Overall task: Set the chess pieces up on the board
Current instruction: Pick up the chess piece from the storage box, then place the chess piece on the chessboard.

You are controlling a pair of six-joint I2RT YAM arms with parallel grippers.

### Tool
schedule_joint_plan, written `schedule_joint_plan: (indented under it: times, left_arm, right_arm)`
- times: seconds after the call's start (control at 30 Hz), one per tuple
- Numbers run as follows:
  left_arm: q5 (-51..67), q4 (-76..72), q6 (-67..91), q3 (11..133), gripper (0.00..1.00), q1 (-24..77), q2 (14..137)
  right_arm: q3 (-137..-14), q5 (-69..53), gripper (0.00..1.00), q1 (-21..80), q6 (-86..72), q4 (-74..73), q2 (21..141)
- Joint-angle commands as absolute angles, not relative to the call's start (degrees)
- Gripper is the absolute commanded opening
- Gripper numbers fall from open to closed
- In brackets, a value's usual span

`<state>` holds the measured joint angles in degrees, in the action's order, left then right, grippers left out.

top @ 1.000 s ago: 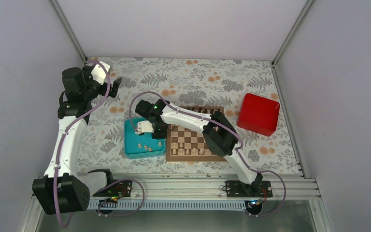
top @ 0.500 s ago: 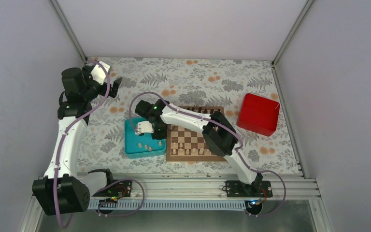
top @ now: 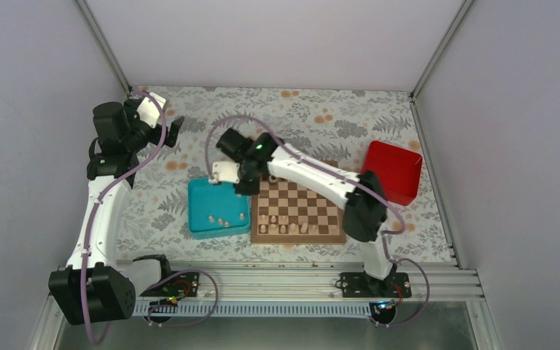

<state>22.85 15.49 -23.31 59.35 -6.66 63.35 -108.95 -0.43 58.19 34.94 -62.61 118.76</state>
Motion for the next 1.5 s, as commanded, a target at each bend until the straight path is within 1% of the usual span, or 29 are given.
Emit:
schedule_joint_plan:
  times: [0.0, 0.1, 0.3, 0.43, 0.57, 0.7, 0.97, 1.47]
  left_arm:
    - [22.46, 14.93, -22.94, 59.92, 1.00, -7.03, 62.48]
    - [22.30, 14.94, -23.10, 59.68, 1.00, -7.03, 62.39]
    - [21.61, 14.80, -23.20, 59.86, 1.00, -7.12, 63.09]
    - [21.53, 15.03, -23.20, 60.27, 1.00, -7.12, 63.83]
    - [21.08, 15.12, -23.20, 60.45, 1.00, -7.13, 64.32]
    - [20.41, 15.08, -23.36, 60.55, 1.00, -7.12, 64.82]
    - [19.58, 15.80, -23.47, 60.61, 1.00, -7.81, 64.91]
    - [20.22, 15.73, -23.47, 60.38, 1.00, -8.61, 64.86]
  right_arm:
    - [-104.75, -2.19, 0.06, 53.03, 33.54, -62.94, 109.41]
    - [-96.88, -3.65, 0.06, 48.56, 33.35, -61.30, 102.07]
    - [-76.75, -4.88, 0.08, 40.91, 34.15, -58.89, 86.13]
    - [-66.47, -4.70, 0.08, 37.66, 34.43, -59.39, 79.14]
    - [-59.48, -5.90, 0.08, 36.07, 34.89, -60.24, 73.97]
    - [-55.67, -7.99, 0.08, 35.95, 35.10, -61.26, 71.72]
    - [-49.20, -9.36, 0.08, 35.96, 37.06, -58.86, 72.06]
    - [-47.12, -8.89, 0.09, 35.96, 37.25, -56.32, 73.32]
